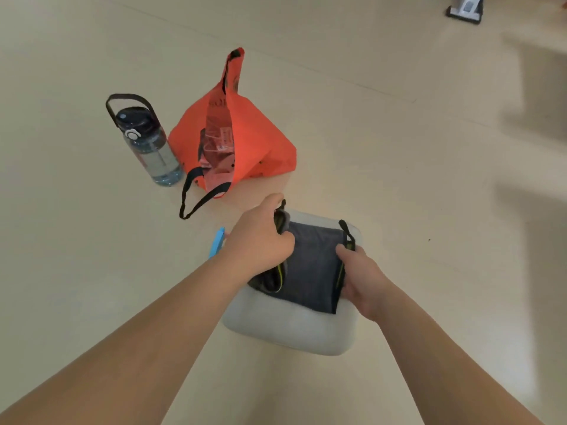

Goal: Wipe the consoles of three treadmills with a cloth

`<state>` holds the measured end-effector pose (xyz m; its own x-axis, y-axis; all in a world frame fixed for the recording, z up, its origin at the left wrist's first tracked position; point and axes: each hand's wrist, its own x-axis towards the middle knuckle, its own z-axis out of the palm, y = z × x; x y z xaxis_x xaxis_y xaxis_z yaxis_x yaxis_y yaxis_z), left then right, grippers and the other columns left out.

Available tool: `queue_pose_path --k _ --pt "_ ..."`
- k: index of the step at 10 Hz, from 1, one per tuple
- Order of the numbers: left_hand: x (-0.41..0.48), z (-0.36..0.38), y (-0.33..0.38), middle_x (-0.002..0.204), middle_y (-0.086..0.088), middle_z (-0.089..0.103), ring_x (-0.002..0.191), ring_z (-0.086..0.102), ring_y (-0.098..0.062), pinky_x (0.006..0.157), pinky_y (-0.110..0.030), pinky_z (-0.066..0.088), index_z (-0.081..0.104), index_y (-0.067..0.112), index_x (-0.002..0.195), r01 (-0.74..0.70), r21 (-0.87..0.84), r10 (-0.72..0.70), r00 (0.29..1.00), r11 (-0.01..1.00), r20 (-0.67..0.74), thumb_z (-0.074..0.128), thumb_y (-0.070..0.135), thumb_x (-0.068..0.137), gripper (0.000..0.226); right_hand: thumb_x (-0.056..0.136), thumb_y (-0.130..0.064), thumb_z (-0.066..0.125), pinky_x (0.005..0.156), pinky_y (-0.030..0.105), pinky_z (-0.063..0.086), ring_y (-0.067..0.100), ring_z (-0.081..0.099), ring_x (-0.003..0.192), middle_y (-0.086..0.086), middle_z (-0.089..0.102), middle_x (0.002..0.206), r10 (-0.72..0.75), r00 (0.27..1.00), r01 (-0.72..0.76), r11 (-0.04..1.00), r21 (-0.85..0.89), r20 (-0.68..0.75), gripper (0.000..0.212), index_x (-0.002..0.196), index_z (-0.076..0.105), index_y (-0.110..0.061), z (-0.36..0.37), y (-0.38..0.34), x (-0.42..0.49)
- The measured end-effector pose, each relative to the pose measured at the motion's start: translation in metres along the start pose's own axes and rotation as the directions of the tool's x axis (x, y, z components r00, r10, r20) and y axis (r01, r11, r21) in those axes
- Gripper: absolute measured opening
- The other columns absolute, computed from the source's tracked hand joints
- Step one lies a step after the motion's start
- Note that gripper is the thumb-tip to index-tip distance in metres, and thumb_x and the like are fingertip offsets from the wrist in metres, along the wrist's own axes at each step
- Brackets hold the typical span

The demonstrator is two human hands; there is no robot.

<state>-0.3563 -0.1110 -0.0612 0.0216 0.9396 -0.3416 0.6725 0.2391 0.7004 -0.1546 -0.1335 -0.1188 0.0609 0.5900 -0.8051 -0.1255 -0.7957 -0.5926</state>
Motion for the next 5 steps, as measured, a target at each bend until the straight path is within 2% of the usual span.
queue_pose_path --k 1,2,3,4,5 --pt "-0.008 0.012 0.012 0.128 0.011 0.058 0.103 0.062 -0.019 0.088 -0.033 0.053 0.040 0.040 0.151 0.004 -0.058 -0.003 1.000 0.998 0.011 0.063 0.019 0.086 0.072 0.107 -0.034 0.049 0.098 0.052 0.058 0.028 0.069 0.114 0.004 0.069 0.129 0.013 1.000 -0.013 1.000 -0.011 0.020 0.036 0.140 0.046 -0.023 -0.001 0.001 -0.002" --pt "-0.009 0.031 0.022 0.132 0.011 0.060 0.104 0.063 -0.017 0.091 -0.031 0.054 0.039 0.040 0.153 -0.057 -0.078 0.057 0.998 0.995 -0.001 0.064 0.018 0.086 0.075 0.109 -0.040 0.043 0.085 0.046 0.063 0.028 0.075 0.102 0.005 0.079 0.111 -0.026 1.000 0.028 0.997 -0.070 0.017 0.035 0.123 0.066 -0.020 -0.009 -0.005 -0.014" --pt "-0.008 0.054 0.023 0.151 0.011 0.050 0.116 0.065 -0.018 0.099 -0.038 0.056 0.025 0.045 0.159 -0.067 -0.122 0.090 0.976 0.990 0.199 0.071 0.031 0.086 0.087 0.106 -0.035 0.040 0.063 0.036 0.062 0.028 0.076 0.087 0.013 0.078 0.102 -0.161 0.980 0.140 0.975 -0.175 -0.116 0.039 0.110 0.071 -0.012 -0.019 -0.012 -0.015" --pt "-0.010 0.065 0.010 0.157 0.008 0.046 0.127 0.059 -0.013 0.108 -0.033 0.050 0.027 0.037 0.161 -0.055 -0.060 0.073 0.925 0.997 0.373 0.070 0.026 0.093 0.082 0.101 -0.029 0.045 0.065 0.042 0.066 0.030 0.070 0.082 0.026 0.070 0.108 -0.247 0.951 0.198 0.949 -0.246 -0.188 0.035 0.108 0.065 -0.001 -0.024 -0.012 -0.015" --pt "-0.011 0.059 -0.002 0.144 0.009 0.058 0.115 0.063 -0.006 0.102 -0.024 0.049 0.050 0.028 0.150 -0.081 -0.031 0.086 0.959 0.996 0.268 0.062 0.014 0.098 0.055 0.099 -0.028 0.049 0.077 0.058 0.064 0.023 0.065 0.072 0.016 0.068 0.096 -0.332 0.916 0.223 0.886 -0.406 -0.223 0.024 0.101 0.066 -0.012 -0.028 -0.006 -0.017"
